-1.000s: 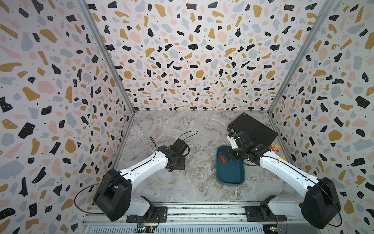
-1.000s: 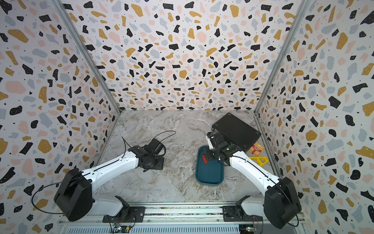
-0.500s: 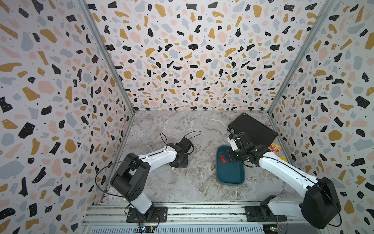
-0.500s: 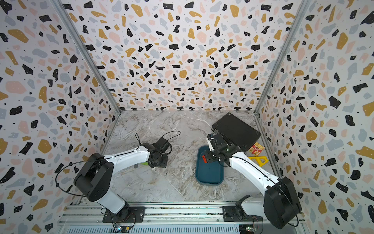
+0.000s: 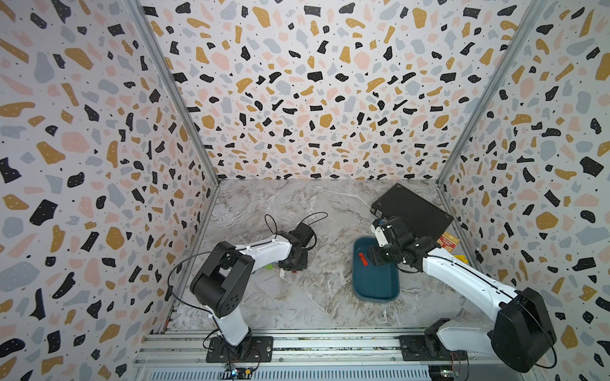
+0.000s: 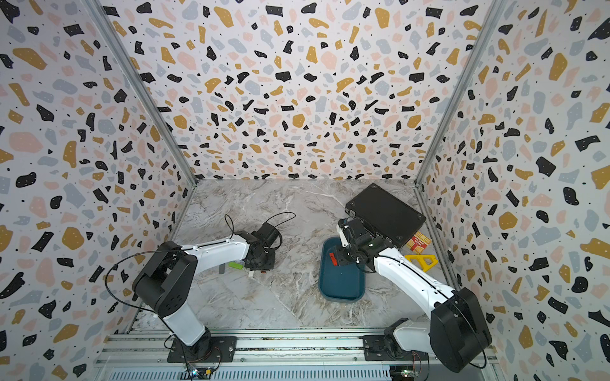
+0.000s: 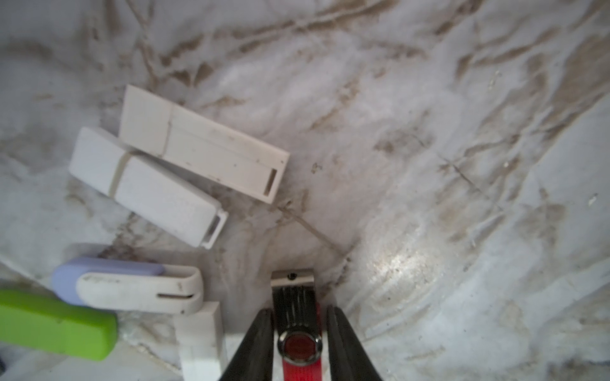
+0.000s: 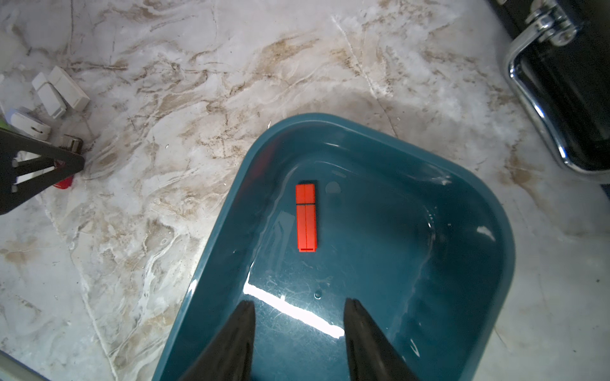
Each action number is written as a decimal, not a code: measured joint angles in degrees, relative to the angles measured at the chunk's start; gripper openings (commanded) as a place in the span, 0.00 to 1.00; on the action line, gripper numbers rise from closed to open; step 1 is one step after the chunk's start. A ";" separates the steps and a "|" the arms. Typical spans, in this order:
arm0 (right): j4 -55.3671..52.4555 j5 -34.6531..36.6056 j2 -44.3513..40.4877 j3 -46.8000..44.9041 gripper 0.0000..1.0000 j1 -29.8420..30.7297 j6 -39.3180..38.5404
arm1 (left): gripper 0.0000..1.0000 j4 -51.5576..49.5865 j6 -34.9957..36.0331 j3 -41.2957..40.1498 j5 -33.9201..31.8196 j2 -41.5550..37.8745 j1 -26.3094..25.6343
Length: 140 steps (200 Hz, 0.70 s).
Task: Put the usb flash drive into the storage box
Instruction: Pick up the USB flash from the center of the board.
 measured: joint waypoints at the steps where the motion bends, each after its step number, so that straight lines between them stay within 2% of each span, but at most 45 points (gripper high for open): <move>1: 0.02 0.00 0.02 0.00 0.49 0.00 0.00 | 0.24 0.00 -0.07 0.00 0.00 0.00 0.00; 20: 0.07 -0.02 0.11 0.00 0.48 0.00 -0.02 | 0.15 0.09 -0.13 -0.02 -0.07 0.00 0.11; 60: 0.04 0.09 0.07 0.00 0.48 0.00 -0.17 | 0.12 -0.90 -0.28 -0.02 0.17 -0.85 0.04; 82: -0.04 0.79 -0.85 0.00 0.48 -0.13 -0.22 | 0.10 -3.76 -1.09 0.33 0.13 -5.05 -1.49; 109: -0.09 2.43 -5.11 0.00 0.48 -1.62 -0.15 | 0.10 -7.06 -4.13 4.70 0.15 -13.14 -8.57; 140: -0.37 5.77 -9.79 0.11 0.48 -8.07 1.86 | 0.09 -5.33 -9.42 13.07 0.33 -16.17 -21.66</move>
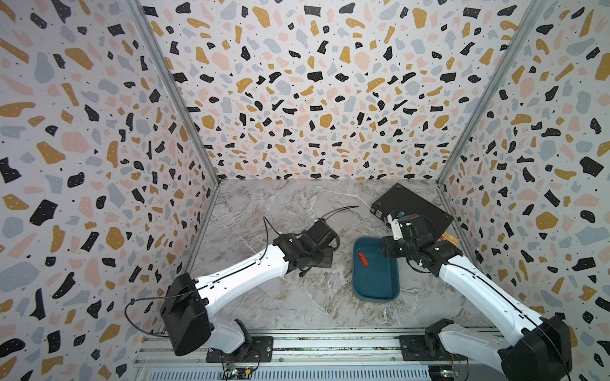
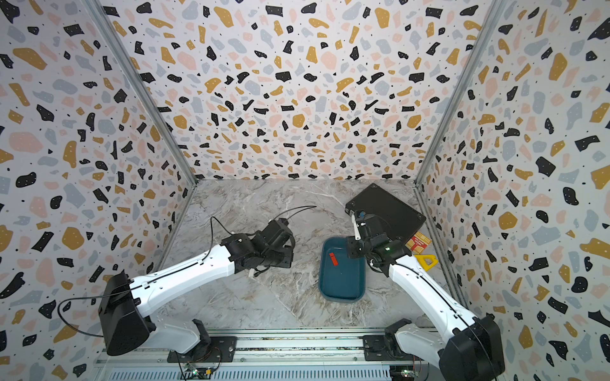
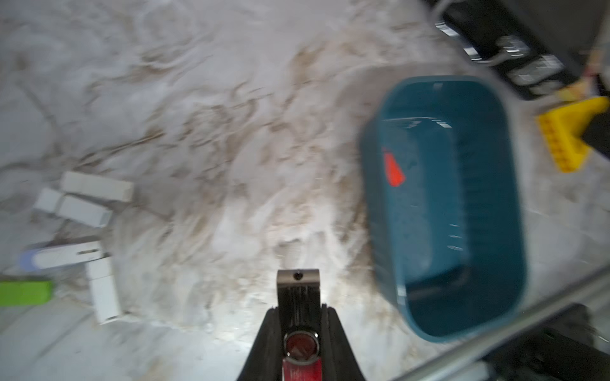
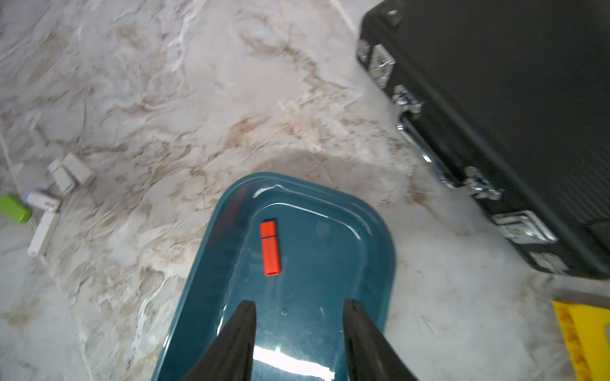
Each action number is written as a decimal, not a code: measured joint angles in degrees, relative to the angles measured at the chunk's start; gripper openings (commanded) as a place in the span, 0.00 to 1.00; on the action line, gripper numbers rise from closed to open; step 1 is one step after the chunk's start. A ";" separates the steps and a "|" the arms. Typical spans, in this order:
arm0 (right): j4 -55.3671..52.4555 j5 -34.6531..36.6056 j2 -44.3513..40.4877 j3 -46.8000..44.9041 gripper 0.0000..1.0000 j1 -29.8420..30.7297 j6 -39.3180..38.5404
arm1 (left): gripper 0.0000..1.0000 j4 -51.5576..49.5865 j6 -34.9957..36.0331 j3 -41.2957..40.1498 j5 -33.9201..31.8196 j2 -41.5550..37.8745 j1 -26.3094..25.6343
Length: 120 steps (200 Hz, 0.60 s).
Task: Put the usb flash drive into the storage box
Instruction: Place the USB flash in the storage box.
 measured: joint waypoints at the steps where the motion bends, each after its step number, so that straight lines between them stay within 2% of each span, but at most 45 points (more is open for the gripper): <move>1: -0.02 0.09 -0.04 0.00 0.48 -0.24 0.09 | 0.09 0.07 -0.15 0.20 0.00 0.07 -0.28; 26: 0.15 1.07 -1.81 -0.33 0.49 -10.38 3.56 | 0.08 1.31 -3.56 8.50 -0.11 7.45 -8.72; 48: 0.70 0.39 -2.62 -1.73 0.49 -17.53 6.14 | 0.07 2.32 -5.31 16.90 -0.07 18.03 -12.24; 82: 2.36 -3.85 -1.36 -6.16 0.46 -23.58 9.31 | 0.06 3.17 -8.00 24.65 -1.09 31.67 -12.74; 120: 2.60 -6.60 -0.22 -7.69 0.45 -25.20 10.23 | 0.07 1.25 -8.57 35.34 -2.16 43.36 -11.56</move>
